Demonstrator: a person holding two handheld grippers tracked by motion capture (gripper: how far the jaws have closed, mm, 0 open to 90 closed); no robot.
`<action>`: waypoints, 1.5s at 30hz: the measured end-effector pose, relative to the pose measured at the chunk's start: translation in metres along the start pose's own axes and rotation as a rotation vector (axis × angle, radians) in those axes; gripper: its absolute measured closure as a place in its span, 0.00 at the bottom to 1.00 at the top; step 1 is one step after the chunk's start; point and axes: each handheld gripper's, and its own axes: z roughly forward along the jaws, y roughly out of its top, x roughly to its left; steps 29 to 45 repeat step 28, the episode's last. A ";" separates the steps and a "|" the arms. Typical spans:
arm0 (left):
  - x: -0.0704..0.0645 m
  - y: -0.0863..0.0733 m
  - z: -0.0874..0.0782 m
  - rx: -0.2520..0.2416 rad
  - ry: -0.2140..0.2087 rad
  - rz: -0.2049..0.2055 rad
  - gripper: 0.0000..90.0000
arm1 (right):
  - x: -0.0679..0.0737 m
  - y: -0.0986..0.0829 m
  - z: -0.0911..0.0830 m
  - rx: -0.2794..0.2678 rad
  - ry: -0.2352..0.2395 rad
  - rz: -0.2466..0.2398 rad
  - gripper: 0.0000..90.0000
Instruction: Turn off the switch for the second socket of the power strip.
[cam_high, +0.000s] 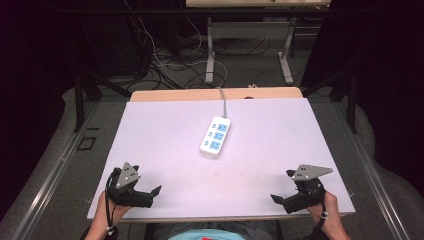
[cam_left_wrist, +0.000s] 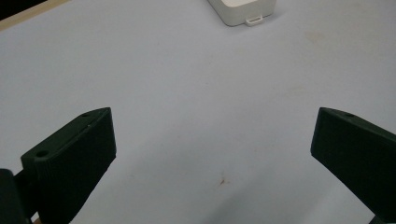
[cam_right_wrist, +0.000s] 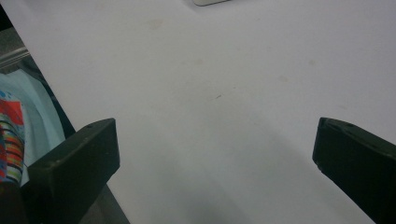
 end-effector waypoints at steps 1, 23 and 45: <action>-0.001 -0.001 -0.001 0.002 -0.004 0.004 0.00 | 0.000 0.000 0.000 0.003 -0.001 0.005 0.00; -0.014 -0.009 -0.009 -0.015 -0.009 0.005 0.00 | 0.000 0.000 -0.001 0.009 0.005 -0.002 0.00; -0.013 -0.009 -0.009 -0.017 -0.010 0.011 0.00 | 0.000 0.000 0.000 0.008 0.002 -0.007 0.00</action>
